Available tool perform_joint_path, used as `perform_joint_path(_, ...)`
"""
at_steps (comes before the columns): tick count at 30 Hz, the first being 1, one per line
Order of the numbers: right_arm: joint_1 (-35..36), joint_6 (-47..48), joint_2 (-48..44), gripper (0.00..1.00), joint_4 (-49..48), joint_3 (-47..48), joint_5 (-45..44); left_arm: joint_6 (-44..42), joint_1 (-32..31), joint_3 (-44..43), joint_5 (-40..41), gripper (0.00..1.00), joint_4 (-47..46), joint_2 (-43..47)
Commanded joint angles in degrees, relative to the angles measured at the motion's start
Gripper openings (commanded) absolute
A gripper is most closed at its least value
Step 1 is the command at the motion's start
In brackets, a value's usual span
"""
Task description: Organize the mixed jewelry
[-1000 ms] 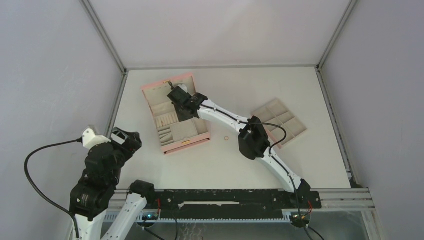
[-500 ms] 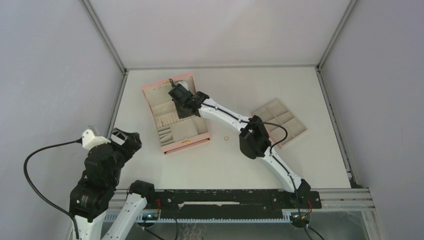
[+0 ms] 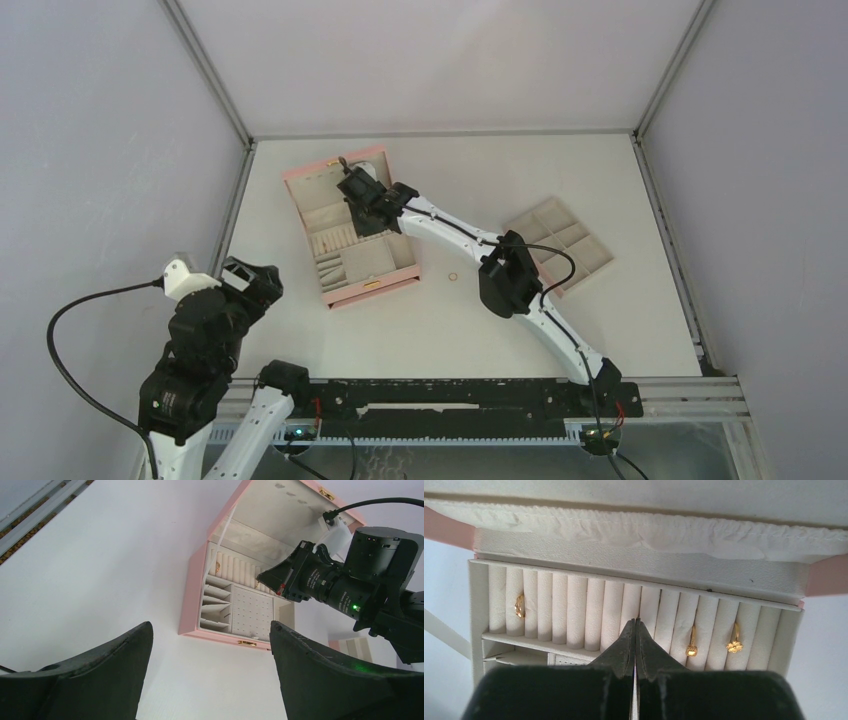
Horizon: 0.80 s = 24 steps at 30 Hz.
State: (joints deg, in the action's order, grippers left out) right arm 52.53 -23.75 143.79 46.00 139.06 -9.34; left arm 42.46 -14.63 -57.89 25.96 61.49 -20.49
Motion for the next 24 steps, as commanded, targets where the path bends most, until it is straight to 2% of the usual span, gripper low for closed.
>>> perform_joint_path(1,-0.14,-0.92,-2.11,0.00,-1.34,-0.61,0.82,-0.57,0.31,-0.75,0.24,0.91,-0.74,0.11)
perform_joint_path(13,-0.79,-0.84,-2.04,0.00,-1.70,-0.12,0.73,-0.37,0.20,-0.49,-0.28,0.91,-0.74,0.68)
perform_joint_path(15,-0.91,-0.65,-3.60,0.06,-1.70,-0.19,0.37,-0.40,0.30,-0.62,-0.50,0.91,-0.76,0.67)
perform_joint_path(21,-1.09,0.27,-10.98,0.35,-2.40,-2.23,-0.02,-3.91,0.20,0.14,-4.88,0.90,-2.17,-0.47)
perform_joint_path(24,-1.23,0.44,-18.05,0.39,-3.69,-9.98,-1.28,-5.86,0.30,0.75,-7.31,0.90,-2.30,-0.97)
